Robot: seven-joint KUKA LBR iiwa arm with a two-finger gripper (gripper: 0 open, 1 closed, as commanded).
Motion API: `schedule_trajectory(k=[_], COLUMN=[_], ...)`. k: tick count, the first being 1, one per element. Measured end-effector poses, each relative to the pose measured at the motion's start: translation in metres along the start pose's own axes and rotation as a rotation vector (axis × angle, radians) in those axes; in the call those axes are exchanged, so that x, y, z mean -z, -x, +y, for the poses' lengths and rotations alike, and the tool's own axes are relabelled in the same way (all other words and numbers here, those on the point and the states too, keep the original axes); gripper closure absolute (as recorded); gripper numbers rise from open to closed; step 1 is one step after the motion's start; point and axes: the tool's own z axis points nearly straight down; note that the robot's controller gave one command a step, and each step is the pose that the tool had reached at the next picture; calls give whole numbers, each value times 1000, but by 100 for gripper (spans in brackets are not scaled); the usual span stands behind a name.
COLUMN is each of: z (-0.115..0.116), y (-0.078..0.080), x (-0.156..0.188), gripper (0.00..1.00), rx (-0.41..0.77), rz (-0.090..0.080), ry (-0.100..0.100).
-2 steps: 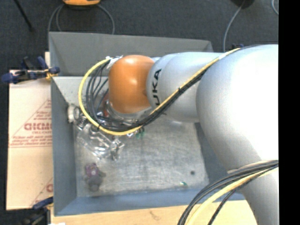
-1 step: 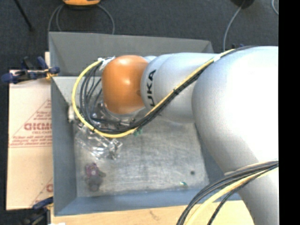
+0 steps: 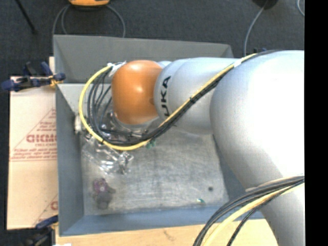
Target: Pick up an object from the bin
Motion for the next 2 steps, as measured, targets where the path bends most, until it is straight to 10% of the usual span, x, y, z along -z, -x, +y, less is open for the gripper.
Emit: schedule_trajectory(k=[2], z=[6], y=[25], x=[131], gripper=[100], rx=[40], rz=[-10], ry=[7])
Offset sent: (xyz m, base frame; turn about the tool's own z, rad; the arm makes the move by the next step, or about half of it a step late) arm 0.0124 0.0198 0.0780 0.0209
